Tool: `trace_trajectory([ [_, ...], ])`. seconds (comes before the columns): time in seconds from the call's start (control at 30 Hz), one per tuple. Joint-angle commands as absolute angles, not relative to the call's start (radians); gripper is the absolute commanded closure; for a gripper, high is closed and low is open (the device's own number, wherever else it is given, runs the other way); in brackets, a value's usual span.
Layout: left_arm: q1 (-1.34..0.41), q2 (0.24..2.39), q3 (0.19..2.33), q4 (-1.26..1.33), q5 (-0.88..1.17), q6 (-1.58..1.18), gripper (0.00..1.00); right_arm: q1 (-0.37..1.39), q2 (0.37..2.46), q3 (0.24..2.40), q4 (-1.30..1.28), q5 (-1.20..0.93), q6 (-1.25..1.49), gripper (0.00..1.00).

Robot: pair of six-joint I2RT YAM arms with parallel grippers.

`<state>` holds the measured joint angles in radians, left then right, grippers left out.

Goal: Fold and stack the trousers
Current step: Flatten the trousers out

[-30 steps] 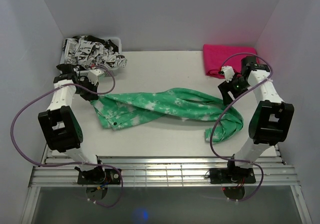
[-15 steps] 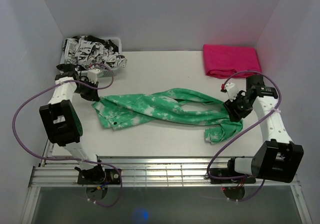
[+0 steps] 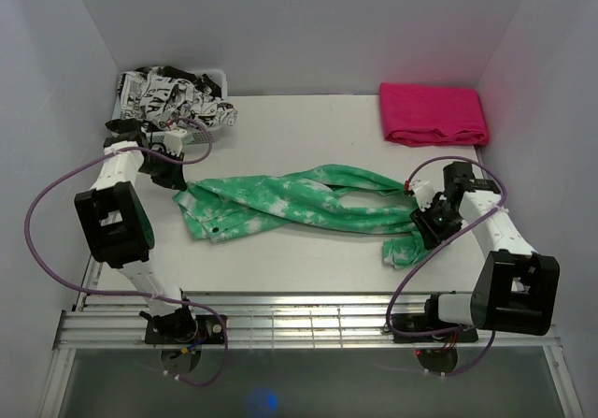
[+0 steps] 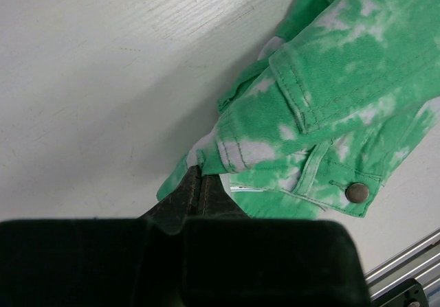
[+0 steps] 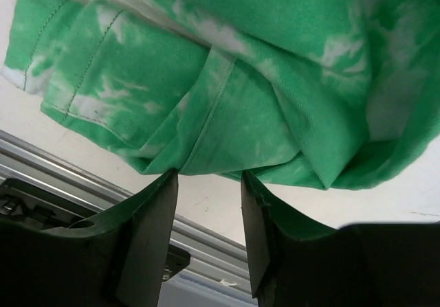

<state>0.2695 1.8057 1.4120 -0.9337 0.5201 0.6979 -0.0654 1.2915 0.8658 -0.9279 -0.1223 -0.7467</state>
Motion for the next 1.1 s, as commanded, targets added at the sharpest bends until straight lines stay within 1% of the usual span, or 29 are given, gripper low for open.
trace_trajectory([
  [0.0, 0.272, 1.787, 1.428, -0.945, 0.557, 0.698, 1.0, -0.061, 1.33, 0.885, -0.91, -0.133, -0.631, 0.53],
  [0.17, 0.281, 1.786, 1.414, -0.94, 0.558, 0.703, 1.0, -0.061, 1.353, 0.946, -0.972, -0.21, -0.565, 0.5],
  [0.37, 0.285, 1.786, 1.414, -0.936, 0.561, 0.704, 1.0, -0.061, 1.39, 0.943, -0.985, -0.242, -0.543, 0.5],
  [0.47, 0.288, 1.779, 1.408, -0.934, 0.558, 0.709, 1.0, -0.061, 1.391, 0.95, -0.986, -0.249, -0.519, 0.48],
  [0.57, 0.293, 1.776, 1.407, -0.936, 0.557, 0.713, 1.0, -0.061, 1.4, 0.942, -0.97, -0.212, -0.485, 0.48],
  [0.7, 0.293, 1.784, 1.413, -0.936, 0.563, 0.707, 1.0, -0.061, 1.404, 0.891, -0.895, -0.15, -0.456, 0.52],
  [0.77, 0.295, 1.784, 1.411, -0.934, 0.563, 0.703, 1.0, -0.061, 1.43, 0.9, -0.9, -0.134, -0.457, 0.54],
  [0.9, 0.298, 1.79, 1.414, -0.933, 0.56, 0.698, 1.0, -0.061, 1.469, 0.891, -0.893, -0.091, -0.479, 0.55],
  [0.93, 0.299, 1.789, 1.413, -0.933, 0.558, 0.698, 1.0, -0.061, 1.471, 0.89, -0.884, -0.08, -0.485, 0.63],
  [0.97, 0.301, 1.784, 1.413, -0.933, 0.557, 0.698, 1.0, -0.061, 1.46, 0.894, -0.881, -0.063, -0.498, 0.8],
  [1.0, 0.302, 1.781, 1.414, -0.933, 0.557, 0.698, 1.0, -0.061, 1.45, 0.902, -0.879, -0.052, -0.503, 0.87],
  [1.03, 0.305, 1.778, 1.414, -0.933, 0.558, 0.696, 1.0, -0.061, 1.437, 0.911, -0.884, -0.043, -0.502, 0.92],
  [1.07, 0.313, 1.767, 1.414, -0.934, 0.557, 0.696, 1.0, -0.061, 1.404, 0.923, -0.899, -0.04, -0.517, 0.92],
])
